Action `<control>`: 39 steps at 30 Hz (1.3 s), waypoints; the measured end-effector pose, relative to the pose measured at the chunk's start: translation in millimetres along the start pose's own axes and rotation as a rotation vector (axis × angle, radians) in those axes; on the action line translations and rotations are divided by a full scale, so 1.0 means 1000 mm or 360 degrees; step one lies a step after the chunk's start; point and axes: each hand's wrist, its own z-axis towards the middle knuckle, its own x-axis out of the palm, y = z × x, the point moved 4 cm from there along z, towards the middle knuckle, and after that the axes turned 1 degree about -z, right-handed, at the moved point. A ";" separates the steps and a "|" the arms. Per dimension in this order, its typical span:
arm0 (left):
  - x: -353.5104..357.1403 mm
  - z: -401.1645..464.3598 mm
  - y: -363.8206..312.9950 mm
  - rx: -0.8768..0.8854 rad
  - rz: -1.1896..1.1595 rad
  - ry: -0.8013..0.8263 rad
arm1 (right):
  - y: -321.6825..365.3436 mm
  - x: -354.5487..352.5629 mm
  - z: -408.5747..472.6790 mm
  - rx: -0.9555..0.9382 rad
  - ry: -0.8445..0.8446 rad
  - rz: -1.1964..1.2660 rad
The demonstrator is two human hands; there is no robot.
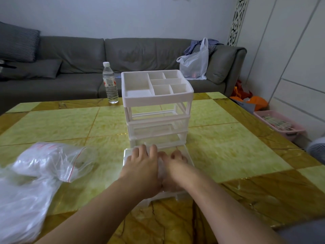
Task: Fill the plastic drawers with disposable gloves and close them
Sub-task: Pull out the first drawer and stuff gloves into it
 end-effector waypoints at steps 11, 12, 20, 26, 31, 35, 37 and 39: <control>0.031 0.020 0.006 -0.0211 -0.0234 0.0212 | -0.012 -0.003 -0.001 -0.0005 -0.0018 0.0141; 0.033 0.019 0.007 -0.0296 -0.0354 0.0166 | -0.014 -0.005 -0.001 0.0007 -0.0040 0.0164; 0.027 0.014 0.010 -0.0191 -0.0365 0.0121 | -0.005 0.000 0.003 -0.0023 0.0007 0.0090; 0.015 0.001 0.007 -0.0155 -0.0248 0.0187 | 0.006 0.005 0.006 -0.0017 0.0073 -0.0024; 0.011 0.006 0.003 -0.0364 -0.0352 0.0236 | -0.005 0.001 0.002 0.0053 -0.0056 0.0143; 0.025 0.009 0.002 -0.0544 -0.0518 0.0113 | -0.012 -0.006 -0.001 0.0124 -0.0135 0.0295; 0.029 0.011 0.003 -0.0538 -0.0475 0.0148 | -0.011 -0.006 -0.002 0.0124 -0.0133 0.0293; 0.026 0.012 0.005 -0.0480 -0.0367 0.0234 | -0.007 -0.005 -0.003 0.0119 -0.0134 0.0278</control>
